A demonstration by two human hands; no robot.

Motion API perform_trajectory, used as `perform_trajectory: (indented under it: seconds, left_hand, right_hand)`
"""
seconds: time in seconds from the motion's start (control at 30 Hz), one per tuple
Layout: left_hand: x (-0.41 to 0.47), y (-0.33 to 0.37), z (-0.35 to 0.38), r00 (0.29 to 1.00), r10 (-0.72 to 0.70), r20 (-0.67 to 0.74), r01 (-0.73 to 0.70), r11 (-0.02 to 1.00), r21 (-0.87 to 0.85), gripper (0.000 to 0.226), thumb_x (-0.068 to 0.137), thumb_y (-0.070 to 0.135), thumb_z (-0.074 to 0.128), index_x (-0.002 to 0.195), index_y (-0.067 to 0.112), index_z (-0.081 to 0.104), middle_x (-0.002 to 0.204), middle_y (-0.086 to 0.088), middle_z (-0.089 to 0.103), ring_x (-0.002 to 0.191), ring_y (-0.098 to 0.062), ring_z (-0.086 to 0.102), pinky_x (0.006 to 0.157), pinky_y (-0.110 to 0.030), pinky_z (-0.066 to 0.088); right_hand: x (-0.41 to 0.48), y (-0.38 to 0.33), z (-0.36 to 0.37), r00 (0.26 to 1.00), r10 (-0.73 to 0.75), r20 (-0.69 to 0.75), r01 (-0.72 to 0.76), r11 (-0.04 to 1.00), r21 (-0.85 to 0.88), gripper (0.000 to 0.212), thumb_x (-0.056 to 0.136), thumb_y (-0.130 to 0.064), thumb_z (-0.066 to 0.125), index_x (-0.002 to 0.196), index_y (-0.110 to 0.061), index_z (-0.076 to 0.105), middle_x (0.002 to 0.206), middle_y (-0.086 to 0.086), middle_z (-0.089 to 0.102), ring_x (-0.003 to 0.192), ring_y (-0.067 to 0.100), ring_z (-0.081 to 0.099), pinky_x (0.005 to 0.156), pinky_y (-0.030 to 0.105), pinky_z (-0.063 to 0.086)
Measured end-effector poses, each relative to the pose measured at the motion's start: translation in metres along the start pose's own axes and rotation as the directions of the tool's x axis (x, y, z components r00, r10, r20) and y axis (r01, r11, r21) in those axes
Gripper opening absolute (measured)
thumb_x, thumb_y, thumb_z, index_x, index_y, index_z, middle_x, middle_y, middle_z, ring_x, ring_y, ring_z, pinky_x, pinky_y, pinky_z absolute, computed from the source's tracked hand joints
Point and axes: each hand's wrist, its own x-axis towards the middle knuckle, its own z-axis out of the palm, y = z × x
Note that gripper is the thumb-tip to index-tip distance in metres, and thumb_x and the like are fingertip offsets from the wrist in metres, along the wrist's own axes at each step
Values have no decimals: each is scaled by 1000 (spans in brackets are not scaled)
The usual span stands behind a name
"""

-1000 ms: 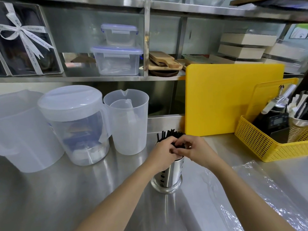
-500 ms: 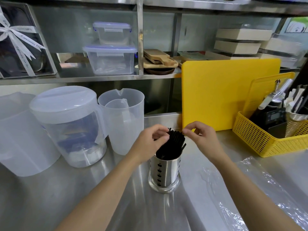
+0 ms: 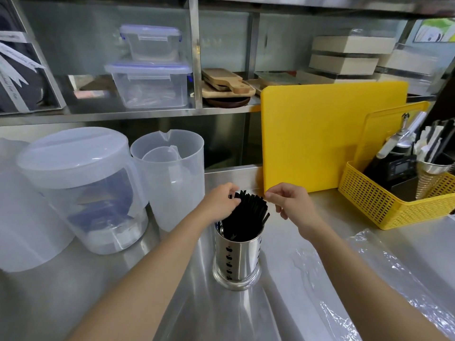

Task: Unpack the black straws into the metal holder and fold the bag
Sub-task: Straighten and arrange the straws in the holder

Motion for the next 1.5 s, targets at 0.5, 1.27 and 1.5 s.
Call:
perform_trajectory:
  seconds: [0.5,1.27,1.5]
  left_hand:
    - [-6,-9,-5,983,29,-180,-60,984,-168,35,89,25,58,55,20,57,53,4,47,57,-9,46,59,-24,37]
    - [-12,-18,-6,962,20,-272,-134,904,-407,15,95,14,46,87,15,59,95,-3,68,93,-12,65,86,-23,48]
    - [-14,-19,-6,959,3,-283,-122,908,-402,17,93,16,49,80,20,59,85,2,68,89,-14,65,78,-21,48]
  right_hand:
    - [17,9,14,999,-18,37,14,996,92,9,85,-9,62,77,-12,66,64,-3,60,62,15,50,53,25,38]
    - [14,-2,27,949,-35,312,11,997,78,28,82,5,58,93,-17,68,70,-5,72,72,14,67,64,20,50]
    - [15,-5,30,963,-45,267,10,991,130,18,77,1,67,79,-17,70,61,-5,71,62,9,68,57,17,51]
